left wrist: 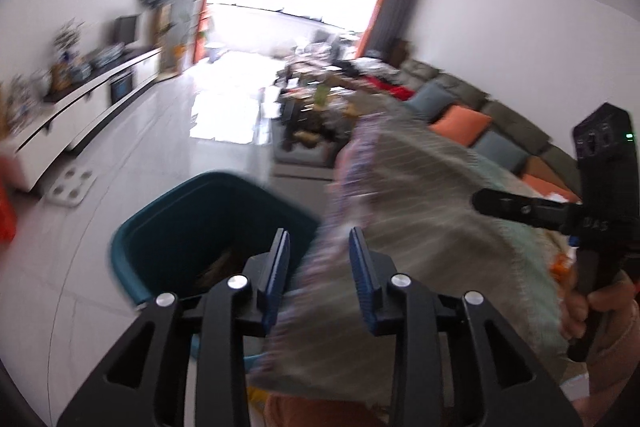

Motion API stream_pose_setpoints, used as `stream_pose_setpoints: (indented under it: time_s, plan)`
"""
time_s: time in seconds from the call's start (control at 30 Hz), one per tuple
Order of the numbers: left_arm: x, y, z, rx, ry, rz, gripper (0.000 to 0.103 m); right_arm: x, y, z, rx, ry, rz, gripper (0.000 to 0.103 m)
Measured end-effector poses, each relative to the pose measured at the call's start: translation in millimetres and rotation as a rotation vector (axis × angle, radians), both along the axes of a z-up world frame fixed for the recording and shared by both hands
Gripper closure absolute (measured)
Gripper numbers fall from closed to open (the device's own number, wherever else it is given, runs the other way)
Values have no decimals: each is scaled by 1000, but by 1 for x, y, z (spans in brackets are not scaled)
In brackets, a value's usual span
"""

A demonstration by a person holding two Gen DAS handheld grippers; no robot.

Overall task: Collect trash
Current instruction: 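Move both tools back over the table toward the tissue and plastic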

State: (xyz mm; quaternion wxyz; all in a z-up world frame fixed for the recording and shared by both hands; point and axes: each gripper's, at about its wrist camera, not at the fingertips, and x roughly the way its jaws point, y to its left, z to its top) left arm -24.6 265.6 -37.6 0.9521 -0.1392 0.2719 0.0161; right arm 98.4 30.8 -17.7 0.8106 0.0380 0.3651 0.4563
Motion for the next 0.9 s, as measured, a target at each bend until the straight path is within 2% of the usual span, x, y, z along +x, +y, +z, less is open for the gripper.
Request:
stream_pose_setpoints:
  time_s: [0.2,0.47,0.53,0.67,0.73,0.9]
  plan:
    - [23,-63,14,25,-39,-194,68,-5,-69,6,20,-25,-125,56]
    - [59,-148,11,33,-28,-405,67,-9,-160,5,7,-46,-321,52]
    - [68,-164,9,29,-21,-448,67,-8,-179,4,3,-49,-374,47]
    - [88,-195,8,35,3,-517,67,-1,-221,1,-11,-54,-479,47]
    - [98,-208,8,36,17,-542,63,3,-241,1,-14,-63,-529,44]
    - [123,-242,8,57,43,-596,62,20,-284,0,-37,-80,-654,40]
